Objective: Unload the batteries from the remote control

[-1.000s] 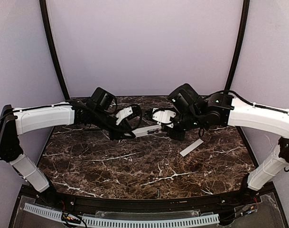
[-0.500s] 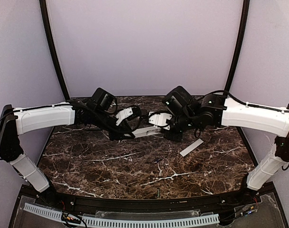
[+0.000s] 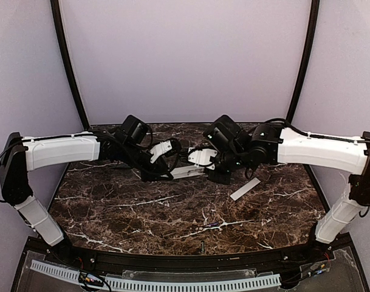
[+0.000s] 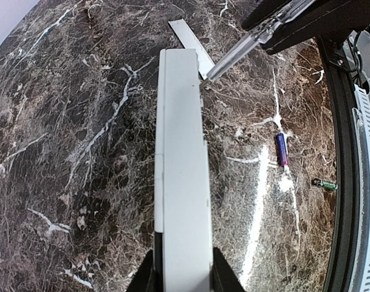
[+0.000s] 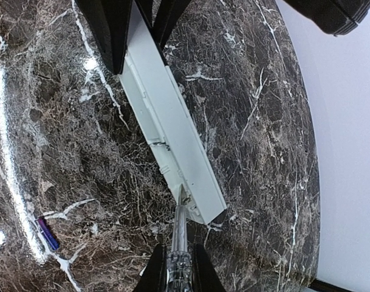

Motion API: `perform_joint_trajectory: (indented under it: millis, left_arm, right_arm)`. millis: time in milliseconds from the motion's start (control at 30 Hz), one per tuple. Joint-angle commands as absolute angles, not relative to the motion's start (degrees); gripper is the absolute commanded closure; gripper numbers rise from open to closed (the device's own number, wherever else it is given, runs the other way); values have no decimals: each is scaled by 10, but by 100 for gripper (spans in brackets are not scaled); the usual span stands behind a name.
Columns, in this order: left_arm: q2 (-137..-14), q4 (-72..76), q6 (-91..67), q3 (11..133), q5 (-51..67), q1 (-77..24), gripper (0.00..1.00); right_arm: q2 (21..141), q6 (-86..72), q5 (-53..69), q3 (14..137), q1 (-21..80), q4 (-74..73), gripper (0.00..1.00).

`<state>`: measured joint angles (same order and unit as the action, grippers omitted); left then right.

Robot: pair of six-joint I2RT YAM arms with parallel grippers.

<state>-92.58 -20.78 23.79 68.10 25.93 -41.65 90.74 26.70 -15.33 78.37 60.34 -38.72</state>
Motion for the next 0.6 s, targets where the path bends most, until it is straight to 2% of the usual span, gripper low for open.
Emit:
perform_joint_trajectory:
  millis: [0,567]
  left_arm:
    - [-923,-185,237,685,295,-426,100]
    - [-926,-180,223,685,303,-426,100]
  right_arm:
    - [903,251,-158,764,605,-360,100]
    - [855,215,-123,737,606,-345,100]
